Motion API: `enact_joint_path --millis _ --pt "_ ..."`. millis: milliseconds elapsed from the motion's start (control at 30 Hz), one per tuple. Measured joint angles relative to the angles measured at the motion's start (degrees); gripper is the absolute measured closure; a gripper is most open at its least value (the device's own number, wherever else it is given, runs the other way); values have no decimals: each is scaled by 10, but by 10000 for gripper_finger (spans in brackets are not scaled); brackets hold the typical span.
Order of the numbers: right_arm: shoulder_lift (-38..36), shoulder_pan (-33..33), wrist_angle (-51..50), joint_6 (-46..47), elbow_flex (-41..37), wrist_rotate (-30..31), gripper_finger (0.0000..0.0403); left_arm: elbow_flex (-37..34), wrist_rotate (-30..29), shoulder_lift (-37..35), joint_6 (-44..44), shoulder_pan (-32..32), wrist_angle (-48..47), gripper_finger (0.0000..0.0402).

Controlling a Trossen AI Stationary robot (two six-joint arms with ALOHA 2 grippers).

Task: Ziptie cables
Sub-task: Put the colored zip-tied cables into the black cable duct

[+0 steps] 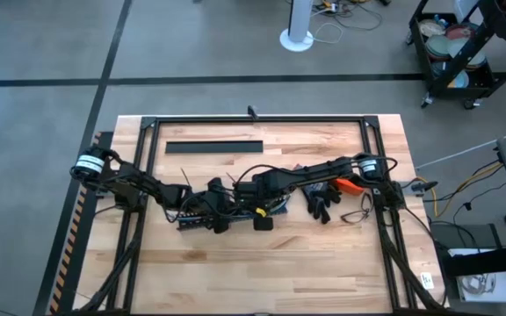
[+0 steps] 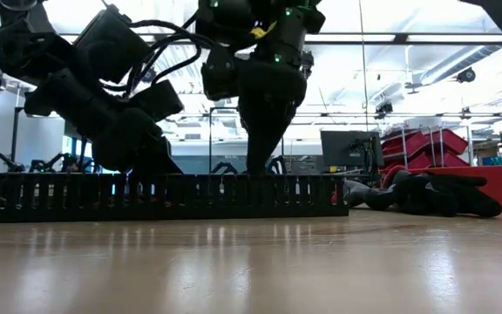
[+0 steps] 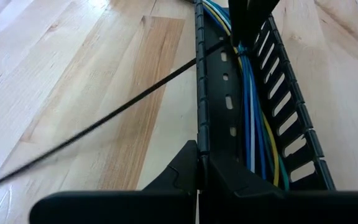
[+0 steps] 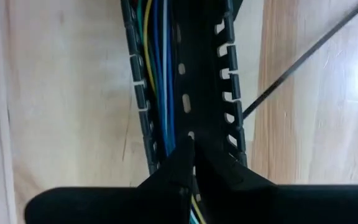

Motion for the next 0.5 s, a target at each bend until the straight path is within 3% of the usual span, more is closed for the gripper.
enact_joint_path --millis 500 --pt "-21 1 -27 0 34 4 403 0 0 0 0 0 1 402"
